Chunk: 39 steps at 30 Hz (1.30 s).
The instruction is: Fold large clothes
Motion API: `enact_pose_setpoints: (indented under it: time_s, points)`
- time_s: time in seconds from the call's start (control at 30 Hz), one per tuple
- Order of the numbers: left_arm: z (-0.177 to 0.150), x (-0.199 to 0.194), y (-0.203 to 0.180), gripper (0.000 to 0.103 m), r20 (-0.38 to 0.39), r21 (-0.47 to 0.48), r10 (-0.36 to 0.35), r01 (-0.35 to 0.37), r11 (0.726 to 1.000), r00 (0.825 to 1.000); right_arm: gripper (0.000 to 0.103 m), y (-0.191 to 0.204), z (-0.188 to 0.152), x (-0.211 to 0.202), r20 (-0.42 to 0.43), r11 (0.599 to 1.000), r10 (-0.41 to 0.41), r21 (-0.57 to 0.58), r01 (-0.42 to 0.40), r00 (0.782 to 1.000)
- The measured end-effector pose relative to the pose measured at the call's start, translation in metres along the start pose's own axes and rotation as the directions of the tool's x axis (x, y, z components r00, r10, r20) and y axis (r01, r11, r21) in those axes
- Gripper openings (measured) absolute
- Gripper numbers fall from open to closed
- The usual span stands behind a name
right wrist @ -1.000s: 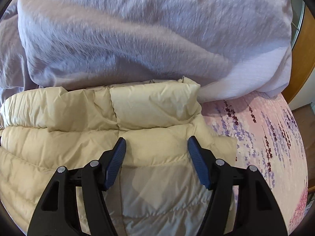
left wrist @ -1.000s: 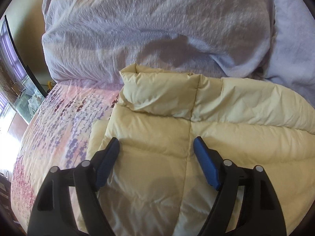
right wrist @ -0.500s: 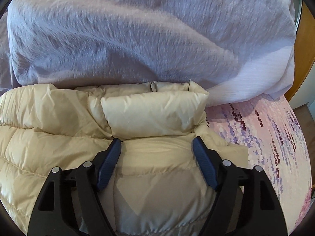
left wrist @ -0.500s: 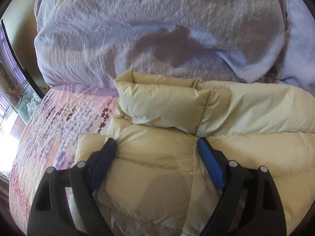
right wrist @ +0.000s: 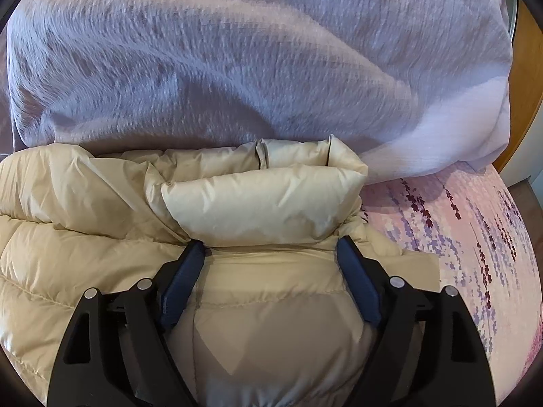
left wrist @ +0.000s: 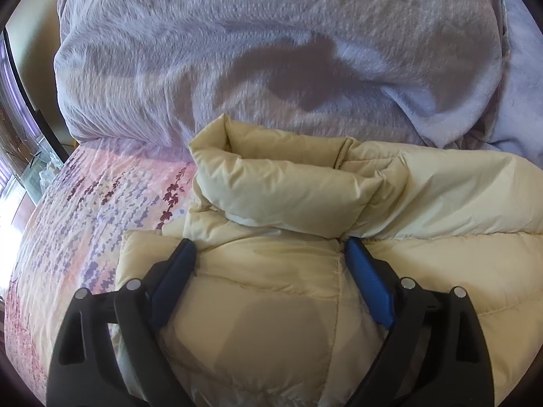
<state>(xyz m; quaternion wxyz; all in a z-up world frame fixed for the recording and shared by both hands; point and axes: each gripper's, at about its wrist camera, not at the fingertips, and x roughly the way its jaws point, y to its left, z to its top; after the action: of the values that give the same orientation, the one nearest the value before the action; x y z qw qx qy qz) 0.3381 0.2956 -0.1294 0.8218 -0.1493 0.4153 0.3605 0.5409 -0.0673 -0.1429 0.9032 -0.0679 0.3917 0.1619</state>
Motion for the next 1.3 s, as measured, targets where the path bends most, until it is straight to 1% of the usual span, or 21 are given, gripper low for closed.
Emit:
enact_pose_setpoints:
  time_s: [0.37,0.5,0.57,0.6,0.67,0.73,0.77,0.83,0.97,1.0,1.07,1.13,1.23,1.27,1.3]
  points:
    - [0.000,0.002,0.001,0.091,0.001,-0.004,-0.004,0.004,1.000,1.000,0.084,0.003,-0.007,-0.003,0.001,1.000,-0.008,-0.001,0.008,1.000]
    - [0.000,-0.001,0.003,0.091,-0.016,-0.005,-0.003,0.003,1.000,1.000,0.084,0.007,-0.003,0.000,-0.021,1.000,-0.006,-0.001,0.006,1.000]
    - [0.000,-0.011,0.007,0.090,-0.034,-0.009,-0.017,0.017,1.000,0.999,0.084,0.005,0.003,-0.007,-0.049,1.000,-0.002,0.007,0.002,0.999]
    - [0.000,-0.017,0.010,0.090,-0.035,-0.012,-0.028,0.028,1.000,0.999,0.084,0.002,0.004,-0.013,-0.061,1.000,0.014,0.025,-0.012,0.998]
    - [-0.003,-0.033,0.019,0.090,-0.030,-0.015,-0.054,0.053,0.998,0.998,0.084,-0.008,0.006,-0.030,-0.064,0.996,0.053,0.070,-0.048,0.997]
    - [-0.007,-0.048,0.032,0.090,-0.041,-0.022,-0.082,0.081,0.996,0.996,0.084,-0.020,0.004,-0.046,-0.070,0.993,0.068,0.102,-0.060,0.995]
    - [-0.011,-0.055,0.038,0.090,-0.047,-0.026,-0.094,0.093,0.995,0.994,0.086,-0.028,0.001,-0.055,-0.075,0.991,0.072,0.121,-0.062,0.995]
    - [-0.020,-0.068,0.053,0.090,-0.058,-0.030,-0.092,0.091,0.995,0.994,0.089,-0.041,-0.006,-0.067,-0.095,0.986,0.079,0.153,-0.064,0.992]
    - [-0.047,-0.088,0.085,0.090,-0.089,-0.041,-0.084,0.081,0.996,0.992,0.089,-0.071,-0.034,-0.083,-0.166,0.976,0.093,0.209,-0.057,0.982]
    - [-0.052,-0.090,0.088,0.090,-0.093,-0.043,-0.084,0.080,0.996,0.992,0.089,-0.076,-0.042,-0.085,-0.182,0.974,0.097,0.220,-0.056,0.978]
    - [-0.065,-0.096,0.096,0.090,-0.111,-0.053,-0.081,0.076,0.996,0.990,0.089,-0.089,-0.062,-0.085,-0.230,0.962,0.130,0.265,-0.066,0.965]
    - [-0.078,-0.101,0.097,0.090,-0.140,-0.072,-0.089,0.080,0.994,0.986,0.089,-0.095,-0.077,-0.084,-0.255,0.949,0.162,0.304,-0.080,0.953]
    - [-0.091,-0.096,0.104,0.090,-0.186,-0.124,-0.123,0.101,0.987,0.975,0.089,-0.099,-0.095,-0.082,-0.279,0.934,0.208,0.343,-0.105,0.938]
    - [-0.094,-0.097,0.104,0.090,-0.195,-0.141,-0.134,0.108,0.984,0.971,0.087,-0.097,-0.098,-0.081,-0.287,0.932,0.217,0.347,-0.110,0.933]
    - [-0.097,-0.095,0.105,0.087,-0.207,-0.161,-0.149,0.116,0.980,0.967,0.084,-0.095,-0.102,-0.079,-0.294,0.929,0.228,0.352,-0.117,0.928]
